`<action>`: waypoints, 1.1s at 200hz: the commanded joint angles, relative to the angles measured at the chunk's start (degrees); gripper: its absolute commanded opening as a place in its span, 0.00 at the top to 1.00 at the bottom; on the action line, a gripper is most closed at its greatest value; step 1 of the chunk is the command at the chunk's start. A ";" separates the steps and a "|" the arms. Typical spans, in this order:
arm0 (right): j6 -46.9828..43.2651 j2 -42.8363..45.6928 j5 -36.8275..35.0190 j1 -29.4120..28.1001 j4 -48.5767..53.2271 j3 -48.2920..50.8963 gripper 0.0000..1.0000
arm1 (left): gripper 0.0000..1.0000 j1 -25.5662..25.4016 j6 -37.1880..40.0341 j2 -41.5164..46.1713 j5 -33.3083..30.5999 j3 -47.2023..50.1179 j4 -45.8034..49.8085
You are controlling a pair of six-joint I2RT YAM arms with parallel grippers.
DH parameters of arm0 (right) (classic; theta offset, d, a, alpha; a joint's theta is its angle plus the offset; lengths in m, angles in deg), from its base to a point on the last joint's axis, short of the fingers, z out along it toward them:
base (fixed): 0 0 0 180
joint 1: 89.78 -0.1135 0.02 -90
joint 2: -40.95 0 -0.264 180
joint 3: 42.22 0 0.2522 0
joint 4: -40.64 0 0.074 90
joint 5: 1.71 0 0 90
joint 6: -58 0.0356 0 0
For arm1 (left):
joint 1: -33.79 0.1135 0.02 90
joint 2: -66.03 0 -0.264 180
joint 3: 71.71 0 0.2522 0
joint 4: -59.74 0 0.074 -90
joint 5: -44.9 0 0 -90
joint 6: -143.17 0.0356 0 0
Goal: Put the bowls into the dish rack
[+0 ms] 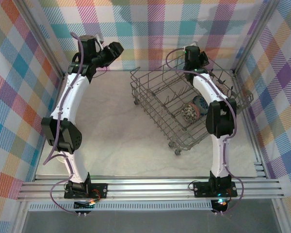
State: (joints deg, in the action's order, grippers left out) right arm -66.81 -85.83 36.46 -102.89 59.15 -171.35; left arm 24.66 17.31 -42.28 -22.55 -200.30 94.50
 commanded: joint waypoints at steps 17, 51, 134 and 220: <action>0.95 -1.36 -1.41 1.80 3.07 -5.39 1.00 | 0.33 0.60 2.74 -3.63 2.97 -2.66 2.79; -0.33 -1.97 -1.66 2.90 1.93 -5.50 1.00 | 0.33 0.69 3.07 -5.91 3.47 -5.03 4.62; -6.57 -4.95 -1.88 3.32 -2.21 -5.84 1.00 | 0.33 0.68 2.81 -7.66 3.64 -4.18 3.70; -11.55 -4.88 0.20 2.66 -8.10 -2.09 1.00 | 0.33 0.78 2.46 -7.41 3.73 -2.31 2.55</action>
State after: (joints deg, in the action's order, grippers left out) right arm -75.96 -91.43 36.28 -99.72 56.86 -174.46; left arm 24.73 19.56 -49.84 -20.06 -202.75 98.61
